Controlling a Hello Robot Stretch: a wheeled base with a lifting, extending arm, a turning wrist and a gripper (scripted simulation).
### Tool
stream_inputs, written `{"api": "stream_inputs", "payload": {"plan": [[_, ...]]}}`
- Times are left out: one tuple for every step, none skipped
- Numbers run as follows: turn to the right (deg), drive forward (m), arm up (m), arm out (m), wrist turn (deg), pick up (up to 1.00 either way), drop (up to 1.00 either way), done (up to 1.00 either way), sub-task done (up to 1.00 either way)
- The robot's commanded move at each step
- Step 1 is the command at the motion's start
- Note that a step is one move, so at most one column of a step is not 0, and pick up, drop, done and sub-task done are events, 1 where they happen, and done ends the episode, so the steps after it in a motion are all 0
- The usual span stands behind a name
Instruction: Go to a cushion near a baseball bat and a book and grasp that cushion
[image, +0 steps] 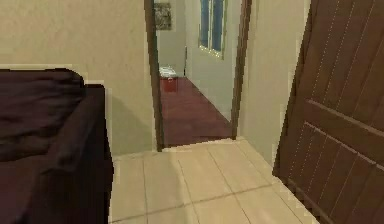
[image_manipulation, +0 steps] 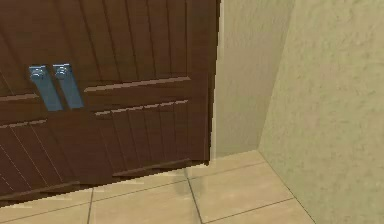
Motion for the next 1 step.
{"api": "stream_inputs", "payload": {"plan": [[-3.0, 0.0, 0.0, 0.0, 0.0, 0.0, 0.0, 0.0, 0.0]]}}
